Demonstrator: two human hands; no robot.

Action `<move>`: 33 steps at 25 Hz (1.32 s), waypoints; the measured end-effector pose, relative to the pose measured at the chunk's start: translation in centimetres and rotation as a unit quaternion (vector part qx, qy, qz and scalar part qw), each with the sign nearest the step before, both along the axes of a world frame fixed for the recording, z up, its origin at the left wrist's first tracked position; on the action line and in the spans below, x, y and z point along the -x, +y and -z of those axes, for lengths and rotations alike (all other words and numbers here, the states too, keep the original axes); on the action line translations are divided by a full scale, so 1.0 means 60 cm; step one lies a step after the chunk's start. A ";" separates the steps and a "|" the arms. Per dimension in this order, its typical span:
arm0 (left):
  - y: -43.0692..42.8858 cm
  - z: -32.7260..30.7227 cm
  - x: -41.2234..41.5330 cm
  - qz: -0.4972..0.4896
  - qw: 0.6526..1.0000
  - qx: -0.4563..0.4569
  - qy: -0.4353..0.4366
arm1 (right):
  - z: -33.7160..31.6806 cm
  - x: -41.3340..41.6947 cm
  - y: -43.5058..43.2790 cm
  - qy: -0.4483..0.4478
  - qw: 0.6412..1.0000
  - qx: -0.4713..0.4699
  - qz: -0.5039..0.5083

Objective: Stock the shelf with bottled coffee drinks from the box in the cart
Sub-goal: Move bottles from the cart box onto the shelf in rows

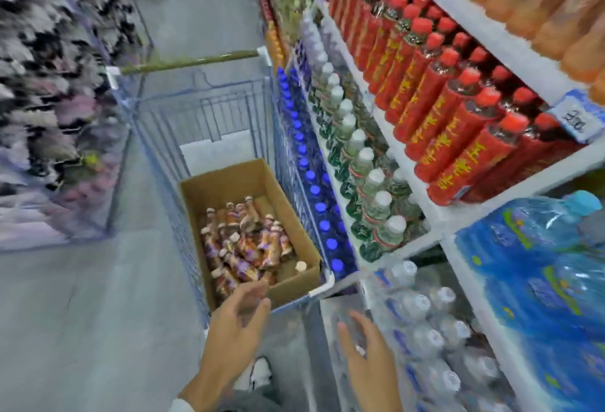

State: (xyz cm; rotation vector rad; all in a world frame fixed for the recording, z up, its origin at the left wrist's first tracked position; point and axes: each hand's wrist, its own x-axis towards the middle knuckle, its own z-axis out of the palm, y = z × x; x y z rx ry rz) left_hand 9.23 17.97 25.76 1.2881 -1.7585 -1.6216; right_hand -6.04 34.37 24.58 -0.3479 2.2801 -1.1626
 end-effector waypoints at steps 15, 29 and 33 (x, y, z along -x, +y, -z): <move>-0.238 0.176 0.103 -0.152 0.948 -0.222 -0.172 | 0.073 0.105 -0.269 -0.115 0.962 -0.119 -0.217; -0.338 0.511 0.223 -0.357 0.795 -0.425 -0.245 | 0.152 0.229 -0.389 -0.220 0.944 -0.136 -0.205; -0.330 0.525 0.243 -0.353 0.784 -0.391 -0.330 | 0.169 0.233 -0.374 -0.218 0.931 -0.185 -0.226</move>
